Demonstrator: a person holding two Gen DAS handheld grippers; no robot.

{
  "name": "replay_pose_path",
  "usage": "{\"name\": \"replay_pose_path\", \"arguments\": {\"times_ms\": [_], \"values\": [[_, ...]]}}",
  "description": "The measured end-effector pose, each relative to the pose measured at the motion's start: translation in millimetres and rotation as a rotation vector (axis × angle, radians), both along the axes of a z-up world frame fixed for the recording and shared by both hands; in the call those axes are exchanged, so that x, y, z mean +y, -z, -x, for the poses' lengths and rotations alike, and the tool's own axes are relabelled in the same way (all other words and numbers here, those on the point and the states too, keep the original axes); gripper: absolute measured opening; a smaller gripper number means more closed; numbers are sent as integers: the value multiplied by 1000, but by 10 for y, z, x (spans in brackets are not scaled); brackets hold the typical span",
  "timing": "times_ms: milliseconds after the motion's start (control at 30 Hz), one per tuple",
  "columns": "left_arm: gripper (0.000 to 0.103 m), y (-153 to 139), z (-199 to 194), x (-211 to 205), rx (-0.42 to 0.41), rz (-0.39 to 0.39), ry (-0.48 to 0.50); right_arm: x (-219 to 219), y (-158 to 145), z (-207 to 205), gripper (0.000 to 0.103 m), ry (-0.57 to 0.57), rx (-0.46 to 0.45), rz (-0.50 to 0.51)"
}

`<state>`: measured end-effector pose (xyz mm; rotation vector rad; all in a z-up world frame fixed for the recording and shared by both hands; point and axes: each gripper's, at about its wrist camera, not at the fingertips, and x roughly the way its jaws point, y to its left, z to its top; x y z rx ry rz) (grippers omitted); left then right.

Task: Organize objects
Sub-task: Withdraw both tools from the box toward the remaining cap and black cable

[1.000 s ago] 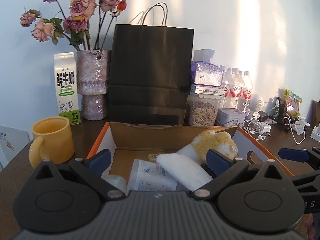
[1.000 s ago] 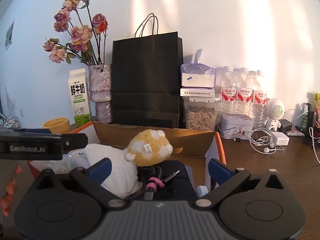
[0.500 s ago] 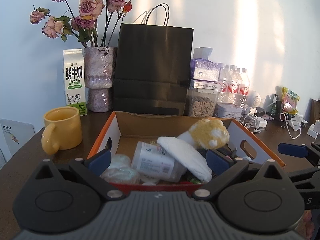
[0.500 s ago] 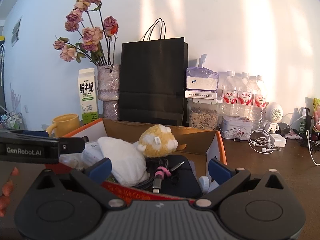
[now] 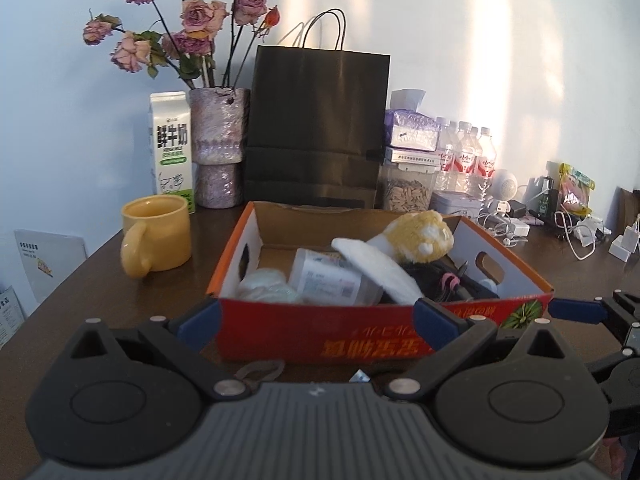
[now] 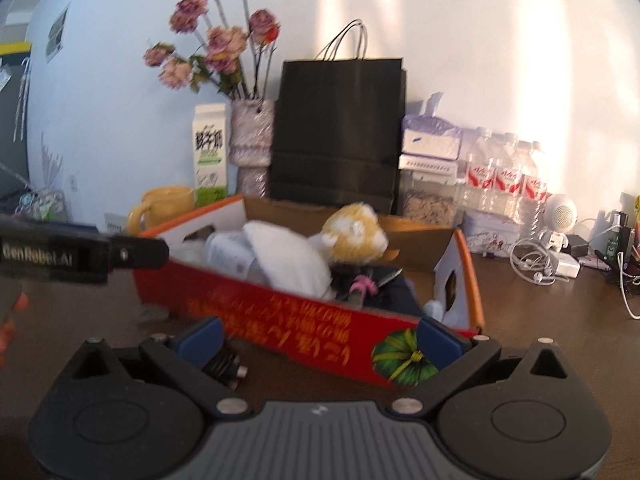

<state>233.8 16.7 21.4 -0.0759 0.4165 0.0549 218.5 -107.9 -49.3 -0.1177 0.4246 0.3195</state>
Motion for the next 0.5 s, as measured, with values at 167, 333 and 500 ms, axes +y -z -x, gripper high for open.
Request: {"name": "replay_pose_path", "arguments": {"times_ms": [167,333,500], "values": [[103,25,154,85,13,-3,-10,90,91,117,103,-32,40,25],[103,65,298,177,27,-6,-16,156,164,189,103,-50,77,45],[103,145,411,257,56,-3,-12,233,245,206,103,-68,117,72]]}}
